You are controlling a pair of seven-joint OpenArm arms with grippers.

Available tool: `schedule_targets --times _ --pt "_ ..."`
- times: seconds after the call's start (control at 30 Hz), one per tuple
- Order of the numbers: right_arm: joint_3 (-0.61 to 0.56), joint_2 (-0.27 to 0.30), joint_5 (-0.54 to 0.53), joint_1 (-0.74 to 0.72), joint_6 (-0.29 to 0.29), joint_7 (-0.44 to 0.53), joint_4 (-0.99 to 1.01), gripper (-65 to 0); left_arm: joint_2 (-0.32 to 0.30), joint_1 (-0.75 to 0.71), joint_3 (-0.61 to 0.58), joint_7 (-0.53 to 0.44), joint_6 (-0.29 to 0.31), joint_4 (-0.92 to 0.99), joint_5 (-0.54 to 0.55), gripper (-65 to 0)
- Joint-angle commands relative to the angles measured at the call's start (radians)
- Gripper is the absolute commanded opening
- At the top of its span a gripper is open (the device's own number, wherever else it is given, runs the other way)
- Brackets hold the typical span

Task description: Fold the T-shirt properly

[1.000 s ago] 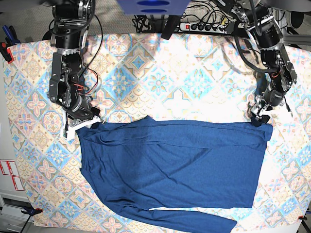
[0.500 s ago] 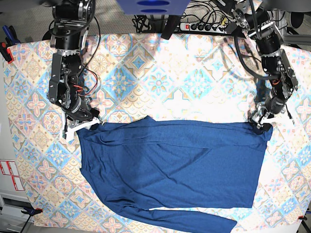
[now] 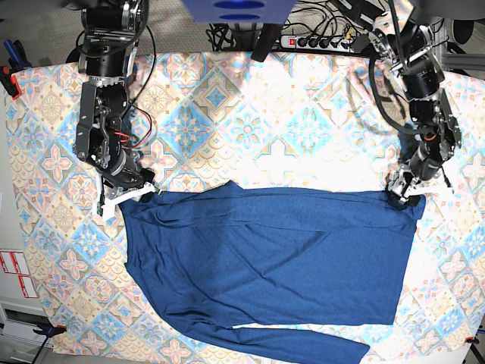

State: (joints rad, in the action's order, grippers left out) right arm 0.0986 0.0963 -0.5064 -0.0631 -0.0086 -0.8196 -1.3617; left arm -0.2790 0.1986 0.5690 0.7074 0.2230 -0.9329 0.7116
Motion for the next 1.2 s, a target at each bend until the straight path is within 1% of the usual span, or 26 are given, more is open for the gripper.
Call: schedule_targets --times 0.0,0.3,1.17 --pt "0.002 0.004 -0.011 -0.017 0.006 0.015 -0.022 -47.3 -0.015 0.019 0.001 -0.012 0.011 -0.016 0.013 -17.5" --pt "0.002 0.003 -0.013 0.012 0.006 0.015 -0.022 -47.3 -0.012 0.003 0.001 -0.007 0.011 -0.018 0.015 -17.5" --pt "0.011 0.003 -0.013 0.009 0.006 0.016 -0.022 -47.3 -0.009 -0.003 0.001 -0.005 0.011 -0.016 0.015 -17.5"
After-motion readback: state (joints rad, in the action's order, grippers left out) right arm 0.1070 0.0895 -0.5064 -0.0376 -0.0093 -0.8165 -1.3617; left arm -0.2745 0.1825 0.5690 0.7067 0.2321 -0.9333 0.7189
